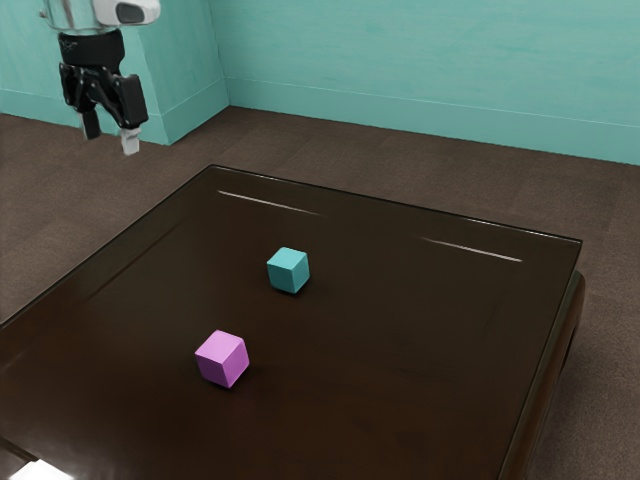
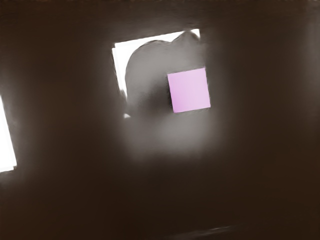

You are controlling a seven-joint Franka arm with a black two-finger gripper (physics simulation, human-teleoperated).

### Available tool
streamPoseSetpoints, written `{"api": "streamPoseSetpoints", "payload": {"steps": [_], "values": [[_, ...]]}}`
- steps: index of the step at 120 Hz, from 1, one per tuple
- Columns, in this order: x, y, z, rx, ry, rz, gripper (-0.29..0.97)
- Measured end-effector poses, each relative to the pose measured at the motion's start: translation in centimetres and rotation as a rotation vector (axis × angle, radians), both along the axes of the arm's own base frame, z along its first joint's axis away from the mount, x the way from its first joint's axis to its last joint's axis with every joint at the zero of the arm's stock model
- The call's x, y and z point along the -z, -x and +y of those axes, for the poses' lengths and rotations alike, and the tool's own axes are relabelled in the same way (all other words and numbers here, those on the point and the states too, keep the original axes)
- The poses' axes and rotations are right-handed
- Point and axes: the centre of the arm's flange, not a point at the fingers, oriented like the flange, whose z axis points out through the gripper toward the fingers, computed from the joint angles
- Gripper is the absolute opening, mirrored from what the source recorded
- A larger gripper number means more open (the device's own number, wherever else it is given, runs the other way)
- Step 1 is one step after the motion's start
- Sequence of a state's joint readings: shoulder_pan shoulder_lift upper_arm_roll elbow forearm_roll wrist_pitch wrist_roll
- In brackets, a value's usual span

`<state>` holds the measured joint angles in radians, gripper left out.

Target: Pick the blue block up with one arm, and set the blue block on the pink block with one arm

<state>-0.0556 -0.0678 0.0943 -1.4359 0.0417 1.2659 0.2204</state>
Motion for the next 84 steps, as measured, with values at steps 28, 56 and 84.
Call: {"api": "streamPoseSetpoints", "payload": {"steps": [28,56,84], "values": [[5.7,-2.7,-2.2,0.167,0.007,-0.049,0.68],[22.3,-12.7,-7.4,0.651,0.080,-0.015,0.68],[31.1,-20.5,-7.4,0.980,0.088,-0.041,0.68]]}}
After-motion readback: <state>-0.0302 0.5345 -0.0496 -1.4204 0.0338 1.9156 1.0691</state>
